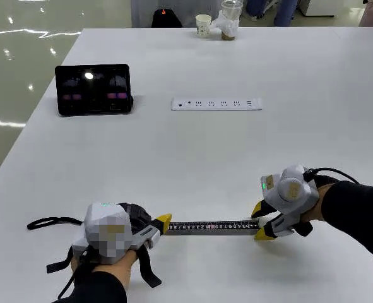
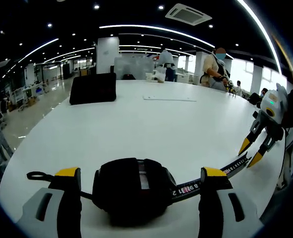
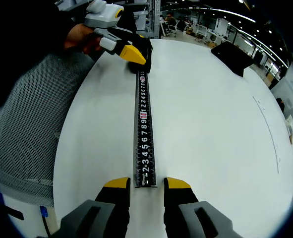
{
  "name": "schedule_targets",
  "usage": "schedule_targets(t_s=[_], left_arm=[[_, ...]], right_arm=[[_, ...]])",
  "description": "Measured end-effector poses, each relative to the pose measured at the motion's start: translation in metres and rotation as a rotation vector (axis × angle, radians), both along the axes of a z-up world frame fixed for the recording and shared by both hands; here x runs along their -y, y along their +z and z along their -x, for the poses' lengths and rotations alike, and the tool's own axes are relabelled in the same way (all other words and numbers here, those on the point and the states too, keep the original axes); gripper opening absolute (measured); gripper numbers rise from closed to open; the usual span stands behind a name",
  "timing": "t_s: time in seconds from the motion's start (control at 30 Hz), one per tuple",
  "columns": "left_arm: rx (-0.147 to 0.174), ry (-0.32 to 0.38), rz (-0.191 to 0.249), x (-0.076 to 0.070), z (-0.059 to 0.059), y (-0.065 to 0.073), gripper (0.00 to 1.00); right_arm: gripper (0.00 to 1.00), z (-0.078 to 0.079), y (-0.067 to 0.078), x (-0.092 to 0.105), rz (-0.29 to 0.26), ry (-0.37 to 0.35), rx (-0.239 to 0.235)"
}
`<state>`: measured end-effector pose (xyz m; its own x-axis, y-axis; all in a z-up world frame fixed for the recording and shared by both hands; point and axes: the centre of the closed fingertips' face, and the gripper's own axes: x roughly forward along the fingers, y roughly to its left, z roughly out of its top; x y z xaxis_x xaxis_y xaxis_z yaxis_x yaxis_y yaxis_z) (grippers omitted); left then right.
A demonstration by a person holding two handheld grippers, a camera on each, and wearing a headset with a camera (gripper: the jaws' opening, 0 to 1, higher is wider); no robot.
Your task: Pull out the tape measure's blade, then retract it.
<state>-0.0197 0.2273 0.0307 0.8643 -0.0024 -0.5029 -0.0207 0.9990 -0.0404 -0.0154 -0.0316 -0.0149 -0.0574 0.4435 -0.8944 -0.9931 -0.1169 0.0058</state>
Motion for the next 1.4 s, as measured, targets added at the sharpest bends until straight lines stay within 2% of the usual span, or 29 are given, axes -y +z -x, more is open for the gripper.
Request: schedule_targets(t_s=[0.17,0.63,0.77,0.8,1.0,1.13,1.27,1.37,1.4], left_arm=[[0.016,-0.001,-0.010,0.000,-0.002,0.002,0.95],[0.025,0.000,-0.011,-0.001,-0.003,0.003,0.91],[0.028,0.009,-0.012,-0.003,-0.003,0.002,0.89],[0.026,0.010,-0.011,-0.003,-0.003,0.001,0.89],[0.022,0.017,-0.027,-0.006,-0.003,-0.001,0.80],[-0.014,0.034,-0.043,-0.012,0.003,-0.008,0.72],[-0.012,0.041,-0.024,-0.012,0.004,-0.008,0.70],[-0.020,0.018,0.001,-0.006,0.004,-0.009,0.65],[-0.020,0.023,-0.005,-0.008,0.004,-0.009,0.65]], right_arm=[[0.21,-0.001,0.000,0.000,0.004,0.011,0.010],[0.13,0.002,0.000,0.000,0.018,0.017,0.012],[0.12,0.003,0.000,-0.001,0.040,0.030,0.024],[0.12,0.003,-0.001,0.000,0.045,0.044,0.029],[0.11,0.003,-0.001,0.000,0.051,0.010,0.014],[0.11,0.001,-0.001,-0.001,0.072,0.000,0.002],[0.11,0.001,-0.002,0.000,0.086,-0.004,-0.009],[0.11,0.001,-0.002,0.000,0.084,-0.014,-0.018],[0.11,0.001,-0.002,0.000,0.082,-0.019,-0.019]])
